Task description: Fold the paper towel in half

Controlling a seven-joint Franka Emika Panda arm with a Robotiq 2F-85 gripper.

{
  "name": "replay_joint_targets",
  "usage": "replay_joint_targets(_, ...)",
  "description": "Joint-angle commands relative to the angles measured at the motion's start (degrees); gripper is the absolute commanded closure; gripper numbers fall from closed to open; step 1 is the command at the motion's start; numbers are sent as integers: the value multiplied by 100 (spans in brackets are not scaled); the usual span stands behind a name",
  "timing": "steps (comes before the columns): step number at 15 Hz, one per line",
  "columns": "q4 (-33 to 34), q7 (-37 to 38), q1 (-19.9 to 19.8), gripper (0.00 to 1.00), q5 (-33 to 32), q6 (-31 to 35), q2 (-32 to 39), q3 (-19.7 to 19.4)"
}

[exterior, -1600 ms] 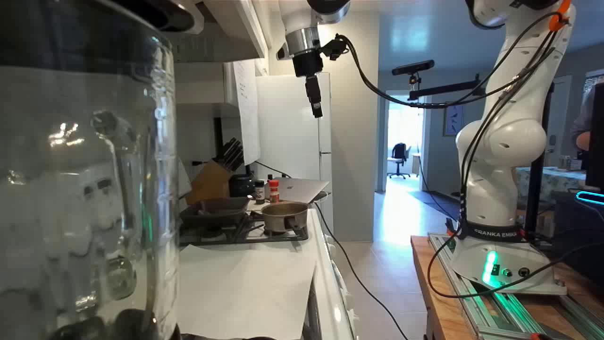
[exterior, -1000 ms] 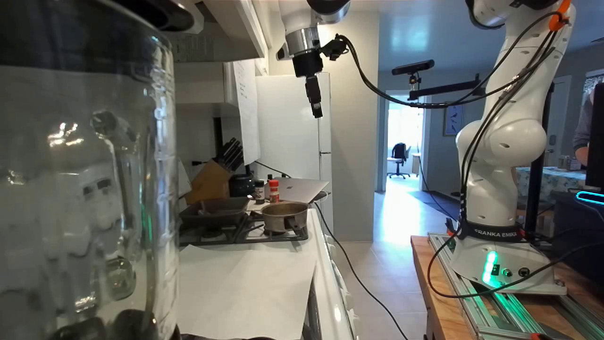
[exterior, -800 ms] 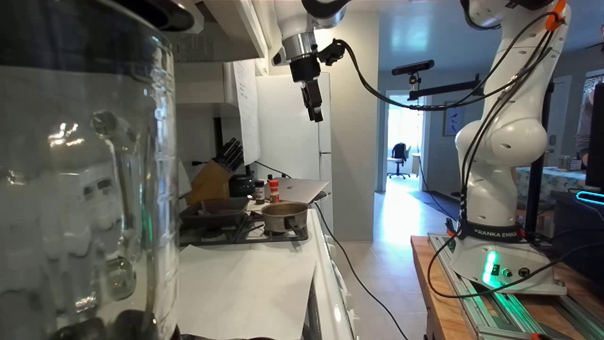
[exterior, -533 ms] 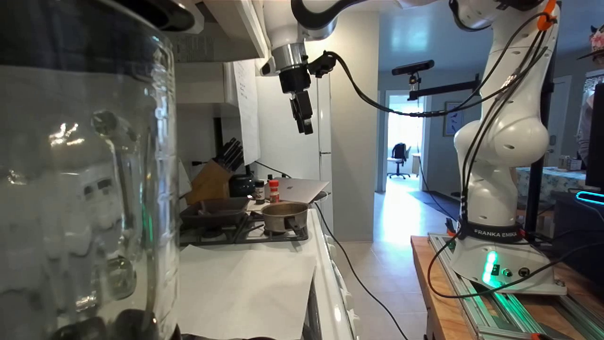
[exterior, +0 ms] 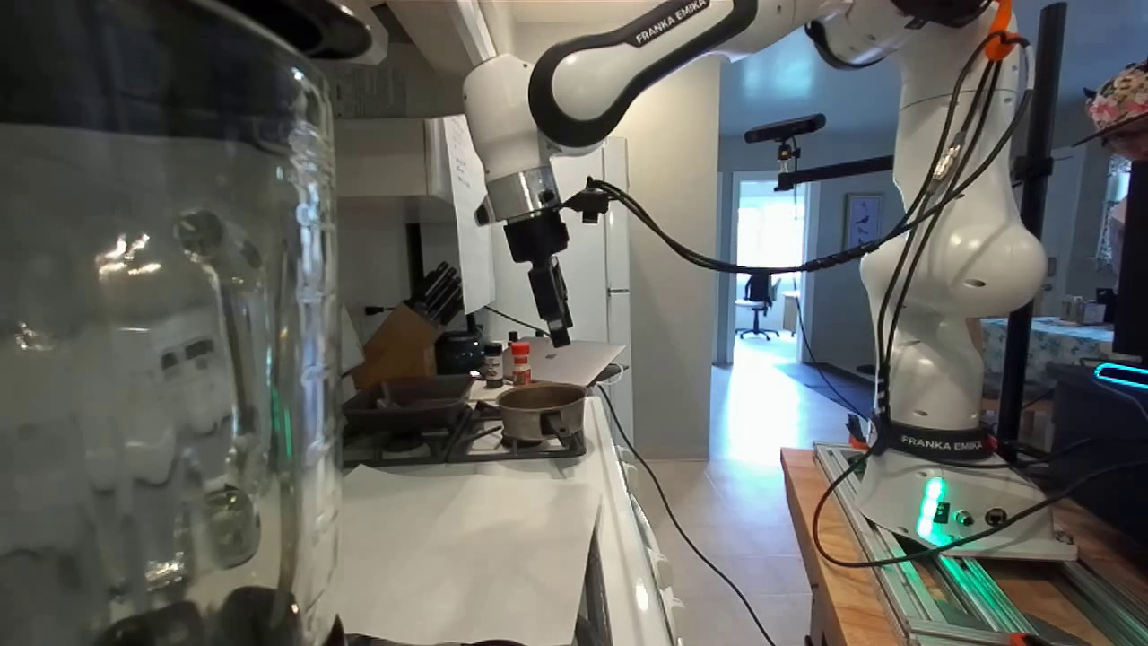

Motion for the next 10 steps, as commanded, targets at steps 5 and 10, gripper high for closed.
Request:
replay_joint_targets(5, -252, 14, 256, 0, 42, 426, 468, 124)
replay_joint_targets(10, -323, -28, 257, 0, -30, 531, 603, 98)
